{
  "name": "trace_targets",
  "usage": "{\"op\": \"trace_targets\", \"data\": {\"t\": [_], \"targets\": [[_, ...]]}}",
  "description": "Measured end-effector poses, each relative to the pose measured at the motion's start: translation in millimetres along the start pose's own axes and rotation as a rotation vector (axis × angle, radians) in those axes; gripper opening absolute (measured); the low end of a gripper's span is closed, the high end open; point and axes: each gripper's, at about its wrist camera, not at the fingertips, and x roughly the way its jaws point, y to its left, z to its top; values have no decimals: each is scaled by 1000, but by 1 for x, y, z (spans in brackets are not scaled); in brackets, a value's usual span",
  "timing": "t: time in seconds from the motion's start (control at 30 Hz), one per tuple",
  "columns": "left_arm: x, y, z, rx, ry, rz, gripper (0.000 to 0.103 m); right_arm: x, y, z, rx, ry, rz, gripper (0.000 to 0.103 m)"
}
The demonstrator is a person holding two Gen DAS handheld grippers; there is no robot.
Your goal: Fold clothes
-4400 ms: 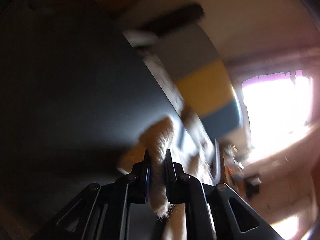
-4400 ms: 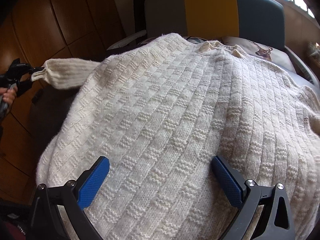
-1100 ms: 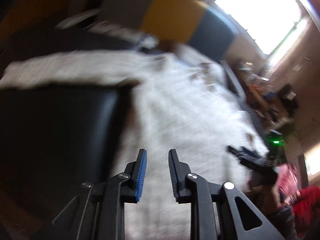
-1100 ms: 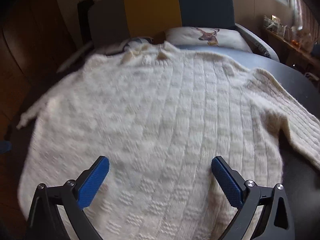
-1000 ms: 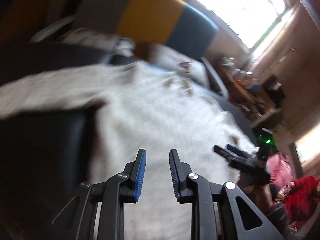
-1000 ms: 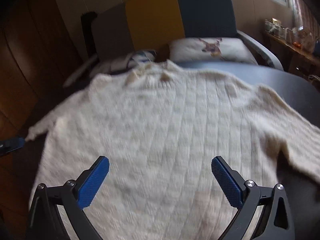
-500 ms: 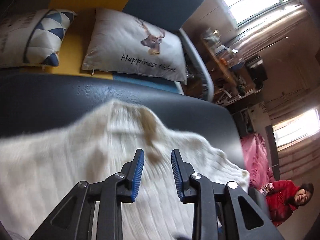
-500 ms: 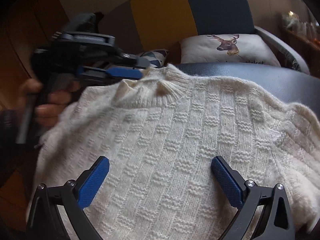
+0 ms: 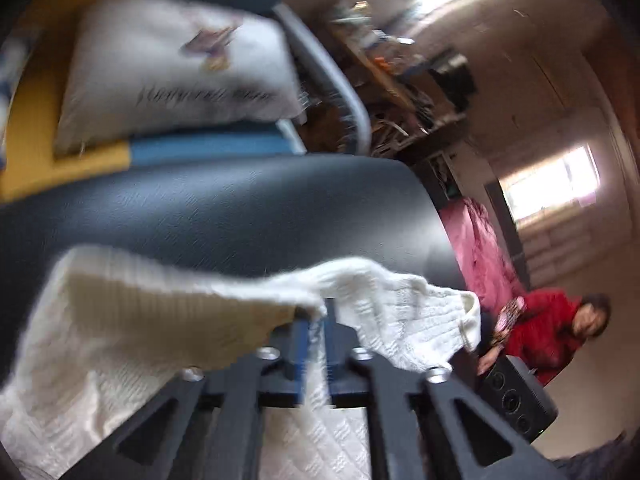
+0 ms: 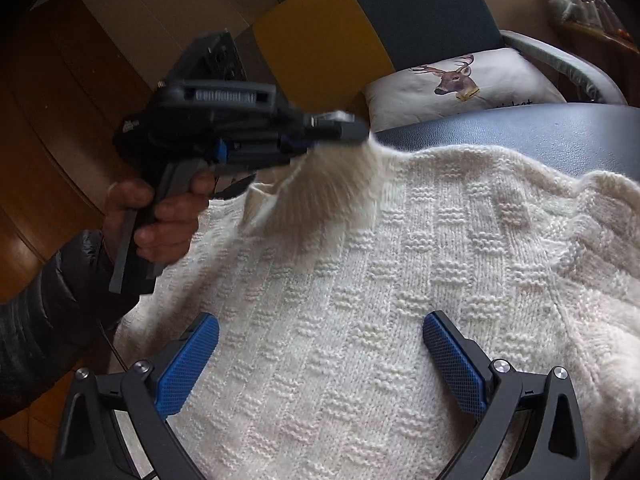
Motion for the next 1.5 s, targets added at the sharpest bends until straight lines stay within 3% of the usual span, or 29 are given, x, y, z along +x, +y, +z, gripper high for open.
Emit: {"op": "trace_targets", "data": {"t": [0.1,0.17,0.2,0.33,0.37,0.47,0.57,0.63,0.73,0.87,0.97,1.1,1.2,1.33,1.5], "targets": [[-7,7,15,-38,-83,51,1,2,3,-1,-17,2,-25,103],[14,18,18,-32,-33,161,1,4,6,-2,-32,8,-45,103],[20,21,15,-31,-23,179,1,5,7,-2,-37,10,-53,103],[27,26,12,-66,-13,197,4,5,4,-2,-31,10,-46,103],[22,23,10,-76,-23,215,8,4,3,-2,-27,8,-41,103],[-22,14,-7,-124,-135,173,17,1,-2,-3,1,-3,-6,103],[-65,11,-44,-174,-248,195,18,-3,-6,1,47,-11,23,103],[-87,6,-79,-164,-292,270,18,-4,-3,11,73,-5,40,103],[-99,12,-123,-168,-308,361,18,3,13,48,90,-11,171,103],[-105,22,-157,-186,-318,417,18,41,37,109,119,23,299,103],[-103,35,-163,-169,-320,391,18,86,46,142,168,96,324,103],[-103,45,-168,-172,-342,340,18,141,50,157,188,201,299,103],[-105,54,-169,-208,-355,284,18,168,59,154,187,277,343,103],[-106,57,-171,-216,-365,266,18,185,80,165,183,228,426,103],[-105,57,-169,-221,-373,257,18,165,72,180,185,146,375,103]]}}
